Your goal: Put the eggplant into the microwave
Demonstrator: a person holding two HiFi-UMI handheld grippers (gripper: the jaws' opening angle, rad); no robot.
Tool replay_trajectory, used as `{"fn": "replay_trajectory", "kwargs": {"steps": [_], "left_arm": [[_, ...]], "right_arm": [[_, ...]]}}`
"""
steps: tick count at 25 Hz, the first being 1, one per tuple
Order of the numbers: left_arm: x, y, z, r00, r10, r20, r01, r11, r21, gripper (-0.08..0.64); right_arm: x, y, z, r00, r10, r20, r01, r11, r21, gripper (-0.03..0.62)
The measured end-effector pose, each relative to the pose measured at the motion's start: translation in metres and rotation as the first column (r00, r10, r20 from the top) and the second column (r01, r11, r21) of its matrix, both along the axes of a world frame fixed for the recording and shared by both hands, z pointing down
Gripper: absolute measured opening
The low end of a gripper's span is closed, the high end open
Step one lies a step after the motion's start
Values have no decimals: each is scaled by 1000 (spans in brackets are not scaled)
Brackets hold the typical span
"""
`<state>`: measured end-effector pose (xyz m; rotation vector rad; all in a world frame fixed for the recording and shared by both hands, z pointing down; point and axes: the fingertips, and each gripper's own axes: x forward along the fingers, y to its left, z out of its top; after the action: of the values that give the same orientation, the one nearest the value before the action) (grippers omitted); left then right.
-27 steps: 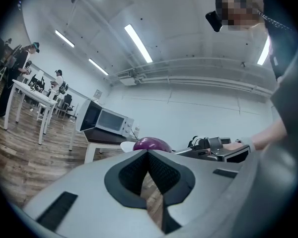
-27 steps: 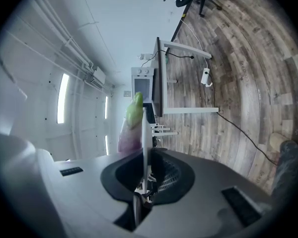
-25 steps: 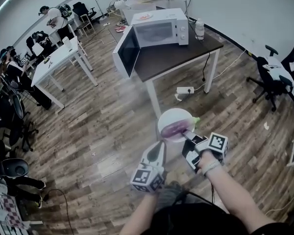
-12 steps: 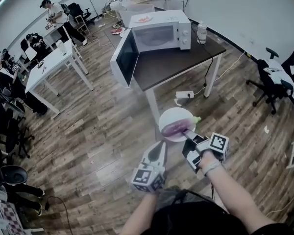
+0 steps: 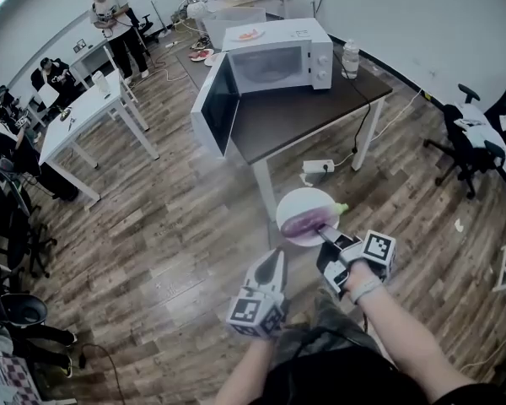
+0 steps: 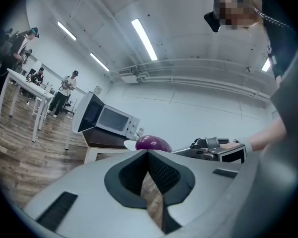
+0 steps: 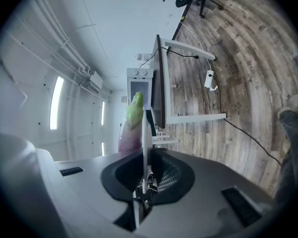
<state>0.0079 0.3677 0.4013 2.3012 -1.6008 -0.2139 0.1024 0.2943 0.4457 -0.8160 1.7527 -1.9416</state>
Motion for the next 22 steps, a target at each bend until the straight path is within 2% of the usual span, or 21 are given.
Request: {"fn": "replay_trajectory", "kwargs": {"steps": [5, 12, 22], "left_arm": [[-15, -13, 9, 999, -45, -4, 45, 998, -34, 1], [-26, -48, 10, 998, -58, -11, 57, 997, -43, 1], [-41, -135, -3, 997, -70, 8, 71, 997, -18, 0]], "right_arm": [[-11, -18, 6, 1000, -12, 1, 12, 1000, -12, 21], [-31, -56, 7, 999, -51, 10, 51, 999, -20, 21], [-45, -135, 3, 997, -72, 19, 72, 997, -14, 23]]}}
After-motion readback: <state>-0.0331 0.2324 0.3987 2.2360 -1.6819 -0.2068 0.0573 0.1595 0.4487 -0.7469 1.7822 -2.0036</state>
